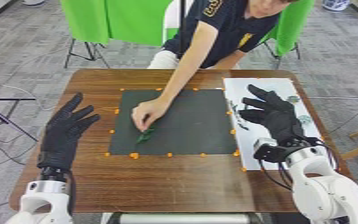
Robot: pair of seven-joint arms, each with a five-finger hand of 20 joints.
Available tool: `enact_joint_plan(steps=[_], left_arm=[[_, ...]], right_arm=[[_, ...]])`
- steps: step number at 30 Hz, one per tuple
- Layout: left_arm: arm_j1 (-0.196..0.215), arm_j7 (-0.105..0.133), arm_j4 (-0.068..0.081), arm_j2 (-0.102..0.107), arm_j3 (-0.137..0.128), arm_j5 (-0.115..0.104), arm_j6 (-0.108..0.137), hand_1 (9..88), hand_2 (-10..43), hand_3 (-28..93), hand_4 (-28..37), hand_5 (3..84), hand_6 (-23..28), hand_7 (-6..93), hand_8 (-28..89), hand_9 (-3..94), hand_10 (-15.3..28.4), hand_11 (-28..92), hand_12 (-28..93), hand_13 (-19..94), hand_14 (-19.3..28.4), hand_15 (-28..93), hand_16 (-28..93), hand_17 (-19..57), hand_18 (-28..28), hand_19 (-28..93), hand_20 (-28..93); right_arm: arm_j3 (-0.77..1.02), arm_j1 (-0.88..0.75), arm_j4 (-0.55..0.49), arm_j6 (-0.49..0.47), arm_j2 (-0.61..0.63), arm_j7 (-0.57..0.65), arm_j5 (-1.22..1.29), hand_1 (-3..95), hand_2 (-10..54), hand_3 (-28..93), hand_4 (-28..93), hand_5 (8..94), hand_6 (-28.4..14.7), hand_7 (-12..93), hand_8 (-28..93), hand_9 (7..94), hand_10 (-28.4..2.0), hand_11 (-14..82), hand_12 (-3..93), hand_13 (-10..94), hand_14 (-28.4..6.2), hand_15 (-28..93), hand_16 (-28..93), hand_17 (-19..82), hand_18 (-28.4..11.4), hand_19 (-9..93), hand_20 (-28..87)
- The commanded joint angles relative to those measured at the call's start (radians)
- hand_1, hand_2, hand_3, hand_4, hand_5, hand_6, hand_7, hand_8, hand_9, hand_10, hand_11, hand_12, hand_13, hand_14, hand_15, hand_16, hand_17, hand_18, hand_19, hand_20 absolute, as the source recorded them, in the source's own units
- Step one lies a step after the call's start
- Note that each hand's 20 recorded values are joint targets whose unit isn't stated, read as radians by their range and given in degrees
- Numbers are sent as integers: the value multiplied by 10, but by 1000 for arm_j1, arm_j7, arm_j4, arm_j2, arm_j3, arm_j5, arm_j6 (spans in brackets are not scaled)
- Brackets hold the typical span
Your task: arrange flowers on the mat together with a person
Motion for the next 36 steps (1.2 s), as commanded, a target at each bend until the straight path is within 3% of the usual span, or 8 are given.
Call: enact_joint_plan(steps=[1,22,26,28,36], left_arm=[[11,-11,1,-12,-4,0,5,236,43,805,-265,352,33,122,-95,364,173,218,101,271,248,434,-54,-98,230,443,137],[4,11,4,5,5,-15,19,245,38,810,-251,352,35,122,-95,364,173,217,100,273,248,435,-55,-97,229,443,139],[4,25,4,14,13,-23,27,247,38,809,-249,351,35,123,-95,365,172,219,102,273,248,435,-55,-97,229,444,138],[1,17,5,9,10,-20,24,247,38,809,-248,351,35,124,-95,365,172,219,101,273,248,435,-55,-97,229,444,138],[13,30,-2,19,7,-29,41,248,36,811,-247,351,36,125,-96,365,172,219,101,273,249,437,-55,-97,229,444,138]], right_arm=[[-1,-12,-8,8,-3,1,-7,84,187,759,-283,403,32,132,-116,445,-145,71,138,379,-194,312,142,90,-216,551,208],[-4,4,-4,11,3,1,-6,85,187,761,-283,406,32,135,-118,447,-145,72,137,386,-196,320,139,91,-217,553,208],[-1,10,-6,13,6,-3,-5,86,187,760,-283,407,32,135,-118,448,-147,73,137,387,-196,322,138,91,-216,554,207],[-1,12,-8,14,9,-3,-5,86,187,760,-283,407,32,135,-118,448,-146,72,137,388,-196,323,138,91,-217,555,208],[7,34,-6,18,28,6,-4,86,186,762,-283,407,31,135,-118,449,-146,73,137,392,-196,330,136,91,-217,556,209]])
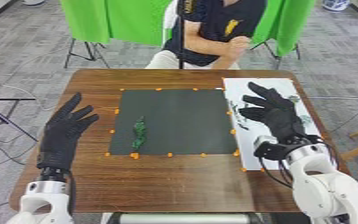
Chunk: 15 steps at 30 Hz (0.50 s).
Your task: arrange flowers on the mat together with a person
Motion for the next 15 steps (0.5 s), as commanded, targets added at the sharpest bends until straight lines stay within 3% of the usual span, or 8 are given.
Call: enact_joint_plan(steps=[1,11,12,13,15], left_arm=[[16,9,-4,7,-4,-13,25,247,36,811,-247,351,36,126,-96,365,172,219,101,273,249,437,-56,-97,229,444,138],[14,18,-6,25,1,-19,37,249,35,812,-247,351,36,125,-96,364,173,219,100,274,248,437,-56,-97,229,446,138],[19,31,-7,33,2,-29,46,249,36,812,-247,350,36,125,-96,364,173,219,100,273,248,437,-56,-97,229,445,138],[20,20,-7,24,-3,-24,42,249,36,812,-247,350,36,126,-96,365,173,219,101,273,248,437,-56,-97,229,446,138],[28,26,-9,29,-7,-29,48,249,36,813,-246,350,36,127,-96,365,173,219,100,274,248,437,-56,-97,229,446,138]], right_arm=[[15,17,-8,13,28,5,-5,86,186,762,-283,407,31,135,-118,449,-146,73,137,392,-196,331,136,91,-217,556,209],[216,-91,-66,37,178,58,-166,152,106,799,-271,424,26,149,-121,482,-152,110,147,431,-188,391,136,121,-214,593,219],[238,-103,-64,43,195,65,-211,163,94,799,-269,428,25,154,-121,488,-154,121,149,439,-185,406,135,127,-214,602,221],[266,-130,-76,60,213,94,-248,169,86,801,-267,431,24,158,-122,495,-155,130,151,445,-183,417,133,133,-214,609,222],[286,-140,-85,99,255,164,-312,191,66,801,-263,443,17,166,-127,512,-157,167,153,465,-176,453,125,148,-212,628,224]])
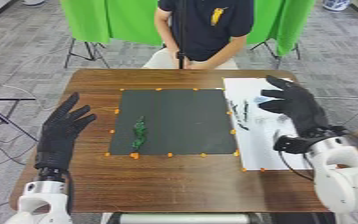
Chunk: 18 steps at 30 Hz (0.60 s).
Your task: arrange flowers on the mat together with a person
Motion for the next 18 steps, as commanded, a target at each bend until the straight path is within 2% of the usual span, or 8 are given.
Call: enact_joint_plan(steps=[1,4,6,8,11,15,16,18], left_arm=[[26,10,-8,9,-10,-14,24,249,35,813,-246,351,37,126,-97,365,173,220,100,274,248,438,-56,-97,229,446,138],[31,8,-10,11,-14,-15,25,248,36,812,-246,351,37,126,-97,365,173,220,100,273,248,438,-56,-97,229,446,138],[33,11,-10,13,-13,-16,27,248,36,812,-245,351,37,126,-97,365,173,220,100,273,248,439,-56,-97,229,446,138],[38,12,-11,16,-14,-17,27,248,37,812,-244,350,36,127,-97,365,173,221,100,274,248,439,-57,-97,229,446,138],[39,15,-12,17,-15,-19,29,249,37,810,-244,350,36,127,-97,365,173,221,100,273,248,439,-57,-97,229,446,138],[35,5,-10,14,-20,-13,23,250,37,811,-244,349,36,127,-98,365,173,221,100,274,248,439,-57,-97,229,447,137],[38,13,-11,20,-21,-20,27,250,37,810,-244,349,36,127,-98,365,173,221,100,274,248,440,-57,-97,229,446,137],[31,4,-9,12,-21,-13,23,250,38,811,-244,349,36,128,-97,365,173,222,100,277,250,447,-56,-97,229,447,137]], right_arm=[[167,-126,-42,104,165,145,-263,200,61,800,-262,447,13,169,-127,520,-158,179,155,477,-173,466,123,159,-212,639,227],[221,-195,-63,109,192,256,-402,226,44,786,-255,468,6,184,-131,539,-156,216,159,504,-162,500,117,185,-214,669,229],[222,-230,-79,134,221,371,-519,243,41,771,-250,484,-2,188,-133,553,-153,234,159,523,-160,516,113,207,-217,693,230],[237,-266,-89,122,229,425,-576,250,38,759,-244,501,-10,191,-133,573,-155,245,158,545,-158,527,109,234,-218,714,225],[252,-297,-102,67,224,505,-642,257,23,749,-229,516,-18,187,-127,592,-159,257,156,570,-156,540,104,258,-220,745,194],[258,-338,-125,-14,204,579,-734,277,5,743,-223,531,-27,184,-125,606,-163,262,156,592,-158,556,104,285,-224,780,167],[251,-338,-129,-33,199,599,-757,280,4,741,-222,536,-30,181,-124,609,-164,261,157,594,-159,558,104,288,-224,784,161],[243,-348,-136,-58,184,628,-789,285,2,745,-218,542,-33,178,-122,611,-167,259,157,596,-161,559,104,296,-226,791,151]])
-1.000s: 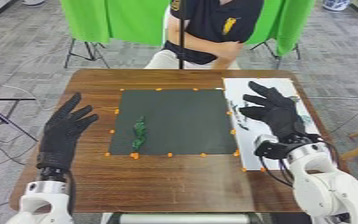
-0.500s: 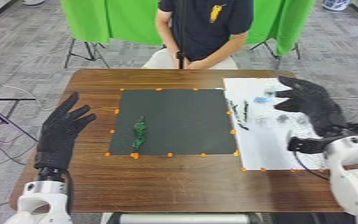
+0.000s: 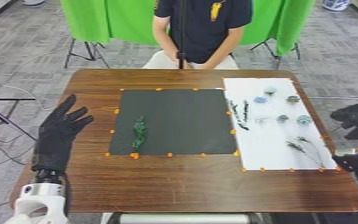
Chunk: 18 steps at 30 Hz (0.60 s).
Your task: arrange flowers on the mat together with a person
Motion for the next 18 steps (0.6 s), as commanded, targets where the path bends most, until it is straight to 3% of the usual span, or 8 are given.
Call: enact_joint_plan(steps=[1,4,13,18], left_arm=[[10,-13,-3,-5,-11,0,3,250,38,811,-244,349,36,128,-97,365,173,222,100,277,251,449,-56,-97,228,447,137],[9,-23,-4,-8,-14,5,-1,250,37,812,-243,349,37,128,-97,365,174,223,100,277,251,451,-59,-97,228,447,137],[8,-14,-5,-2,-8,1,5,249,37,813,-243,349,37,128,-98,366,173,224,100,276,251,452,-62,-97,228,448,137],[5,-31,-5,-17,-18,11,-3,251,38,811,-243,349,37,129,-98,366,173,224,100,276,251,453,-63,-96,228,448,137]], right_arm=[[-19,-54,-32,-140,-53,100,-97,287,1,742,-208,544,-33,173,-117,613,-167,256,160,598,-162,560,102,297,-227,803,120],[-55,-19,-29,-198,-54,130,-102,301,-3,738,-206,547,-35,171,-117,617,-171,253,159,603,-165,564,102,306,-231,815,97],[-190,37,14,-267,-7,174,-265,314,-10,724,-199,563,-45,154,-110,638,-181,246,158,627,-172,566,104,334,-244,838,62],[-225,60,28,-313,2,209,-303,320,-18,717,-198,564,-47,147,-106,642,-181,242,160,635,-173,567,108,343,-244,850,43]])
